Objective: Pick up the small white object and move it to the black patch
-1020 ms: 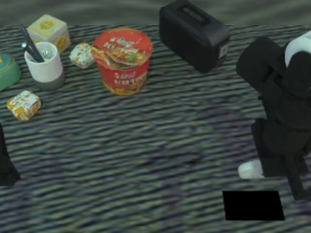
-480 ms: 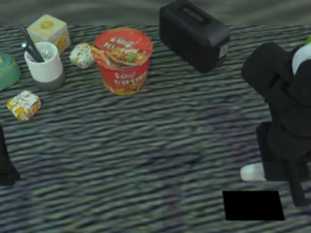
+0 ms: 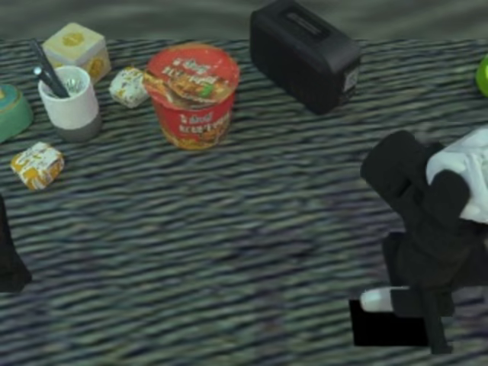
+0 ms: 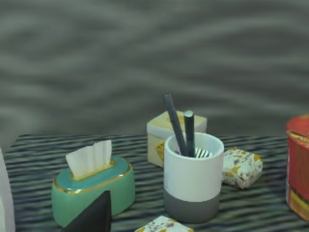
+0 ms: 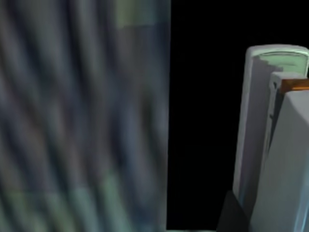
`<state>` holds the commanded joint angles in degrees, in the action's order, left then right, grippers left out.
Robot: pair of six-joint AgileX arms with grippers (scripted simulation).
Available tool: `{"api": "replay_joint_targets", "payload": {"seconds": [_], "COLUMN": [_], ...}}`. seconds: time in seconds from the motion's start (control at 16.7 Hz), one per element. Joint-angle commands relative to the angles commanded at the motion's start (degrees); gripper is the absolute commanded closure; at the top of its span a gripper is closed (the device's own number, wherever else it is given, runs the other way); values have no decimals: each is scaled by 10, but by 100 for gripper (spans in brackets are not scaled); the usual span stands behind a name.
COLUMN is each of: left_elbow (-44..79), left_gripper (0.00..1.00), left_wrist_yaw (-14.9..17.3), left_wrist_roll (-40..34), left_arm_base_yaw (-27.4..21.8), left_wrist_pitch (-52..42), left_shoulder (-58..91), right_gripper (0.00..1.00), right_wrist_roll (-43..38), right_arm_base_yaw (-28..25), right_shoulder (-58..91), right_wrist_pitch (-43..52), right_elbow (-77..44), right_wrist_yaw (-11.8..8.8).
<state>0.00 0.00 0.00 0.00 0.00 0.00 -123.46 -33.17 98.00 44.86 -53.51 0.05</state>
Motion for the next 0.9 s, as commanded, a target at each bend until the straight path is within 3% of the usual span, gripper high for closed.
{"api": "replay_joint_targets", "payload": {"seconds": [0.36, 0.9], "left_elbow": [0, 0], "left_gripper": [0, 0], "left_wrist_yaw": [0, 0], "left_wrist_roll": [0, 0], "left_arm_base_yaw": [0, 0], "left_wrist_pitch": [0, 0], "left_shoulder": [0, 0], "right_gripper": [100, 32], "right_wrist_roll": [-1, -1], "right_arm_base_yaw": [-1, -1], "right_shoulder": [13, 13], "right_wrist_pitch": [-29, -29], "right_elbow": [22, 22], "right_wrist_yaw": [0, 0]}}
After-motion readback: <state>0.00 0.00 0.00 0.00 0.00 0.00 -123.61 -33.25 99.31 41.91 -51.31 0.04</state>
